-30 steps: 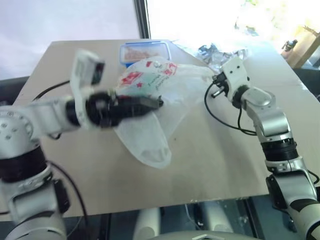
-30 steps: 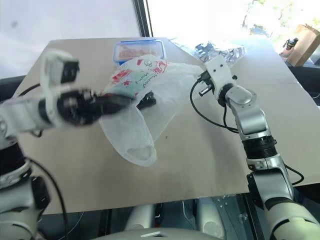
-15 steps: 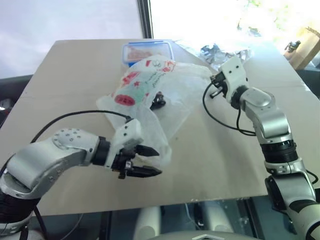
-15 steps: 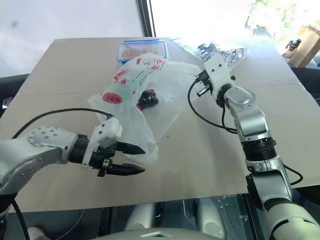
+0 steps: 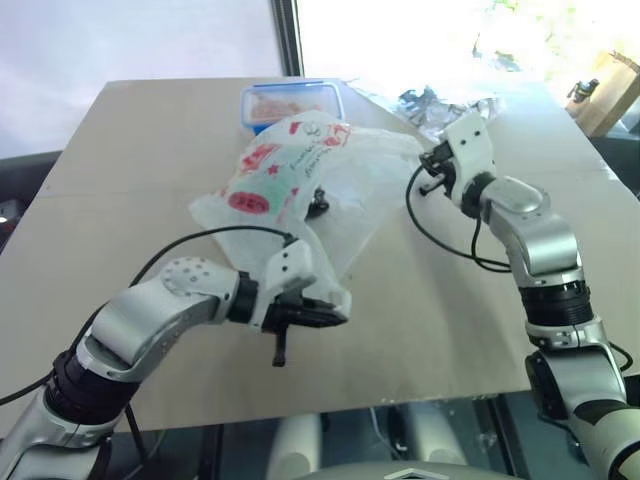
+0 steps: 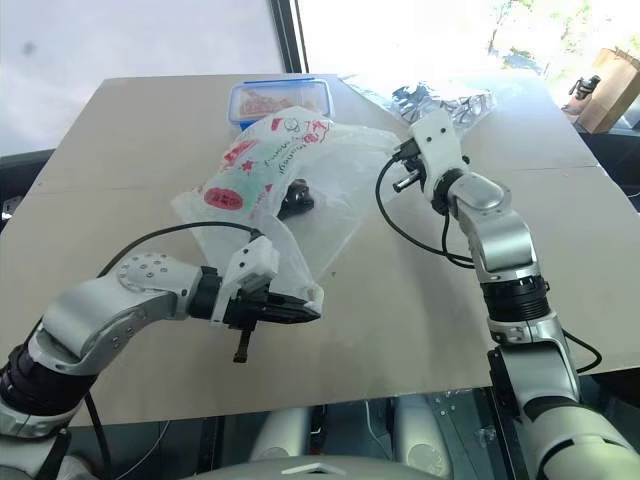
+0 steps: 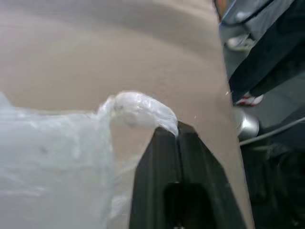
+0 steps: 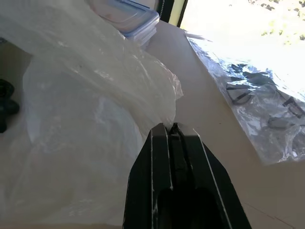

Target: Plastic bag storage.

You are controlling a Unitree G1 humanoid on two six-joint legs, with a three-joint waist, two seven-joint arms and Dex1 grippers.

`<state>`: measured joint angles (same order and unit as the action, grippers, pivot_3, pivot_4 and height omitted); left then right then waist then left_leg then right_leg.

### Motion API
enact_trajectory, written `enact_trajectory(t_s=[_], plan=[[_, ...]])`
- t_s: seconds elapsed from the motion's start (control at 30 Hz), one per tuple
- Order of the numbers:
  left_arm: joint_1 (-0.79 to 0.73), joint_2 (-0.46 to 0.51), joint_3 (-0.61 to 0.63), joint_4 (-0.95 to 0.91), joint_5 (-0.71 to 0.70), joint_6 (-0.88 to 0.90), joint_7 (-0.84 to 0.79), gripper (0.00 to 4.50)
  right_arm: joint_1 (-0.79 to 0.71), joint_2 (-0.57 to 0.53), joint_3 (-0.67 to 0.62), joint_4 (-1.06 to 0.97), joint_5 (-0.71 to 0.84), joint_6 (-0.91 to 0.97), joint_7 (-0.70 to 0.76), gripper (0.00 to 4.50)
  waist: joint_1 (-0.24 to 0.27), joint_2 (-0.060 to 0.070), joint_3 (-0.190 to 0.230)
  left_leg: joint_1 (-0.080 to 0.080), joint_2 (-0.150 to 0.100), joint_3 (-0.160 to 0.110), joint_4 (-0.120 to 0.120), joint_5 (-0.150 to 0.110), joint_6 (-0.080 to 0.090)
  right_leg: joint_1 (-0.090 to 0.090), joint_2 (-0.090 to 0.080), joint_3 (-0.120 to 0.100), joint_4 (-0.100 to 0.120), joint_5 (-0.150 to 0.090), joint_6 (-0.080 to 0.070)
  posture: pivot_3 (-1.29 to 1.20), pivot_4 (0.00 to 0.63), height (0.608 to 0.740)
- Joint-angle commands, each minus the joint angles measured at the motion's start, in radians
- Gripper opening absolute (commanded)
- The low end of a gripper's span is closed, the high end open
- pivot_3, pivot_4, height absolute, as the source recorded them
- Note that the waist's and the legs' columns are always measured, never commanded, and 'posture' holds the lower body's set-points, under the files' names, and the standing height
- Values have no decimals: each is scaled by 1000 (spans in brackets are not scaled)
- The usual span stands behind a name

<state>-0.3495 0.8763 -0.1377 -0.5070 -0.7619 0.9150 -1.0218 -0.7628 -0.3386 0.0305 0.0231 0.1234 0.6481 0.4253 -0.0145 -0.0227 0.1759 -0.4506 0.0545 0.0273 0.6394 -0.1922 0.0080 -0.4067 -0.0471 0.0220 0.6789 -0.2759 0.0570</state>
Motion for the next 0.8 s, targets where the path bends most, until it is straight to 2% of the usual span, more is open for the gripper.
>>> enact_trajectory(t_s=[0.03, 0.13, 0.23, 0.3, 0.43, 0.5, 0.57, 0.67, 0.7, 0.73, 0.8], plan=[[-61, -58, 264, 96, -360, 123, 72, 27, -72, 28, -139, -7, 133, 64, 5, 0, 0, 0, 0, 0, 0, 0, 0, 0, 0, 0, 0, 0, 0, 0, 0, 0, 150, 740], [-215, -89, 457, 313, -743, 150, 291, 27, -153, 76, -298, -16, 350, 189, 19, 0, 2, 0, 1, -1, 1, -4, 2, 0, 0, 0, 0, -3, 2, 0, 0, 0, 150, 740], [-399, -91, 587, 530, -958, 81, 510, 27, -294, 137, -506, -1, 647, 302, -36, 0, -1, 1, 1, -2, 1, -7, 5, 0, 0, 1, 0, -5, 3, 0, 0, 0, 150, 740], [-559, -98, 668, 677, -986, -14, 626, 27, -419, 152, -617, 46, 809, 312, -105, 0, 1, 1, 2, -3, 1, -7, 6, 0, 0, 0, 0, -4, 3, 0, 0, 0, 150, 740], [-786, -93, 703, 860, -845, -152, 697, 27, -615, 109, -720, 137, 960, 281, -236, 0, 5, 1, 2, -5, 0, -5, 5, 0, 0, 0, -1, -6, 0, 0, 0, 0, 150, 740], [-838, -99, 692, 894, -789, -166, 690, 27, -653, 81, -731, 145, 1003, 279, -276, 0, 5, 0, 1, -6, -1, -5, 4, 0, 0, 0, -1, -6, -2, 0, 0, 0, 150, 740], [-882, -121, 676, 907, -756, -161, 668, 27, -638, 7, -663, 89, 969, 302, -257, 0, 8, 0, 1, -7, -1, -4, 3, 0, 0, 0, -1, -6, -2, 0, 0, 0, 150, 740], [-880, -149, 660, 883, -732, -111, 626, 27, -478, -125, -465, -51, 821, 302, -168, 0, 10, 0, 1, -12, -2, -4, 4, 1, -1, -6, -2, -6, -2, 0, 0, 0, 150, 740], [-874, -157, 660, 874, -732, -95, 617, 0, -424, -148, -418, -84, 790, 292, -147, 540, 6, 0, 1, -13, -2, -4, 4, 2, -3, -5, -2, -7, -2, 0, 0, 0, 150, 740], [-869, -163, 665, 867, -740, -76, 612, 0, -383, -161, -386, -107, 772, 284, -138, 818, 2, -1, 1, -13, -2, -4, 3, 2, -4, -6, -2, -6, -2, 0, 0, 0, 150, 740], [-860, -190, 659, 841, -764, -28, 599, 0, -281, -174, -305, -165, 711, 268, -134, 1790, -8, 0, 1, -12, -1, -3, 4, 2, -4, -7, -2, -4, -1, 0, 1, 0, 150, 740]])
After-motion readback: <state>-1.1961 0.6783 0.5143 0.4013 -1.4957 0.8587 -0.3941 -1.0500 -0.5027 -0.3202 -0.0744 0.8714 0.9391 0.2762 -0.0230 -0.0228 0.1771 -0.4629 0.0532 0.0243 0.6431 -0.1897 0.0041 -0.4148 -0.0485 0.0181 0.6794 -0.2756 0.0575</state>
